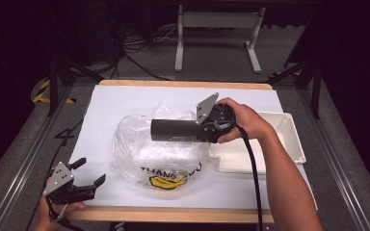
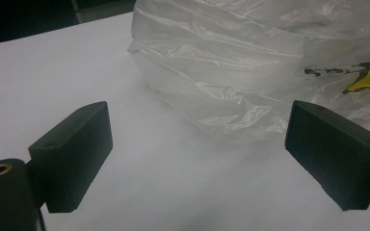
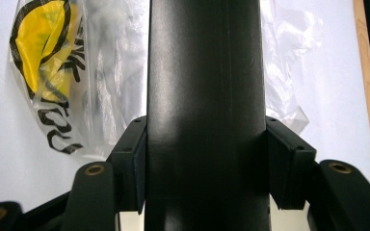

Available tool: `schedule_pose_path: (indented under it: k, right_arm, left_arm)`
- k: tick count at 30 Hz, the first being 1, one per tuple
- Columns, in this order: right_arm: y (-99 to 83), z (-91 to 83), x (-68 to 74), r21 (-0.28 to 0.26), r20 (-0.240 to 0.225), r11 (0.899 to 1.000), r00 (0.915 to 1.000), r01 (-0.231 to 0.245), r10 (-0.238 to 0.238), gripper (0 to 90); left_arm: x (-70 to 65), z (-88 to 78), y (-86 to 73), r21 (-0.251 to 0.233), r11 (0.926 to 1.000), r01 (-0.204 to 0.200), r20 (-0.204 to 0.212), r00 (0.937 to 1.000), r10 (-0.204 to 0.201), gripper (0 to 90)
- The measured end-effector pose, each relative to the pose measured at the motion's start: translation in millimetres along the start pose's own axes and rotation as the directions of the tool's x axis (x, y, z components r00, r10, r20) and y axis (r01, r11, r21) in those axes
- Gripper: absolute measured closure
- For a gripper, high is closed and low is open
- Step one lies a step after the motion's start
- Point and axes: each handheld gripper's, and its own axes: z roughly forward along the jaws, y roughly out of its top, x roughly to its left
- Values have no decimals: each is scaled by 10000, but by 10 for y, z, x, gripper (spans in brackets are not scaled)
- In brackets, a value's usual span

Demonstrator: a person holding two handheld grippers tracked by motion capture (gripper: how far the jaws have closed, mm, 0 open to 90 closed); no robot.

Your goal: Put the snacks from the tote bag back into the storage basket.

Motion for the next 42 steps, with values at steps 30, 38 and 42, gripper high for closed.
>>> schedule_pose_path:
  k: [30, 38, 42]
  right_arm:
    - [-617, -405, 35, 189, 474, 9977, 9968, -646, 636, 430]
    - [-790, -469, 61, 304, 474, 9960, 9954, -846, 831, 430]
    - [-888, -498, 72, 294, 573, 9946, 9936, -995, 977, 430]
  left_arm:
    - [-3, -28, 15, -229, 9997, 35, -105, 9999, -37, 103]
    - [-12, -37, 23, -366, 9993, 27, -82, 10000, -31, 104]
    - [-14, -36, 24, -396, 9992, 37, -69, 10000, -40, 104]
